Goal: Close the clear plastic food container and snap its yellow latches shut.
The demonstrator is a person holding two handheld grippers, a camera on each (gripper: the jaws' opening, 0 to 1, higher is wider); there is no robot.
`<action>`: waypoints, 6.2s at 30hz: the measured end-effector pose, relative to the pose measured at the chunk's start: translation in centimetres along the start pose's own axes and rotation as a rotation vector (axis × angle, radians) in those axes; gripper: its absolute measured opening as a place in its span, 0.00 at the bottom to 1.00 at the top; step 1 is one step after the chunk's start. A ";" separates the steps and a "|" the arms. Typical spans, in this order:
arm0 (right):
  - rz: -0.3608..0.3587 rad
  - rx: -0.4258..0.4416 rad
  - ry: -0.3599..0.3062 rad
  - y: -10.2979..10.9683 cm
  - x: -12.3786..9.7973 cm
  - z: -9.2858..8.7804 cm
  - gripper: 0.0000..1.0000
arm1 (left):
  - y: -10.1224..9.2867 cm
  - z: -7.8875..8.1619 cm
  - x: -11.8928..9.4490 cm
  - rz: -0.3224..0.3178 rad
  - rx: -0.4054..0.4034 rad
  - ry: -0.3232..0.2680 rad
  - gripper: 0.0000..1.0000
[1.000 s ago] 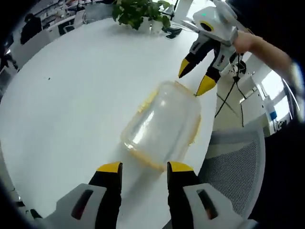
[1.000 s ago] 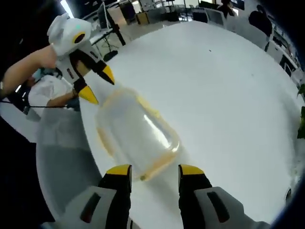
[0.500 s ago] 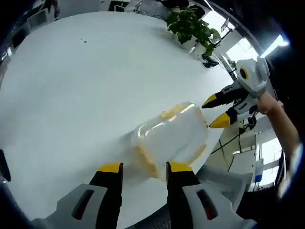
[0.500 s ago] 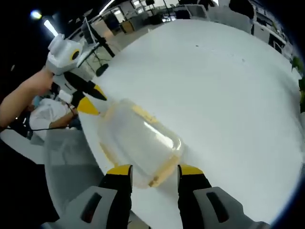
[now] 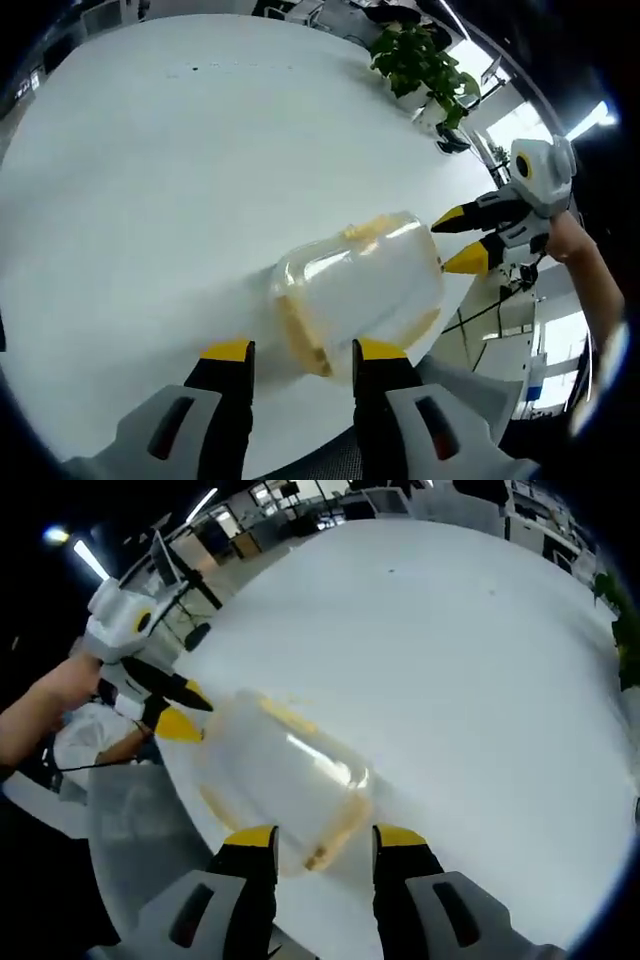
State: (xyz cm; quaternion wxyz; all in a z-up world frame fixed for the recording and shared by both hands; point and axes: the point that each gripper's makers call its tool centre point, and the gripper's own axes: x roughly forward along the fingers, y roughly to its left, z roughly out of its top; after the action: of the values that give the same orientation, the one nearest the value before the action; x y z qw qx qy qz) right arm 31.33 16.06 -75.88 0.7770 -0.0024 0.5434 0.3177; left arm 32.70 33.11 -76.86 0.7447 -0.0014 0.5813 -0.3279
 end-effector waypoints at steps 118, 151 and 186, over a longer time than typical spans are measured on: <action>0.008 0.130 -0.063 0.1 2.2 -0.2 0.43 | -1.5 -0.1 2.8 -0.026 -0.128 -0.058 0.64; -0.029 -0.313 -0.059 1.5 0.9 2.0 0.53 | -3.1 1.5 0.7 0.004 0.341 -0.060 0.64; 0.016 -0.620 0.030 3.3 1.7 2.6 0.48 | -5.3 3.4 1.0 -0.051 0.742 -0.012 0.60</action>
State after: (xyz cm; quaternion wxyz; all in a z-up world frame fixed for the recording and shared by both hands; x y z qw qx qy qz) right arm 32.24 20.46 -75.08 0.7287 -0.2397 0.4320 0.4742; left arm 33.18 27.15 -74.53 0.6896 0.2522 0.4184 -0.5346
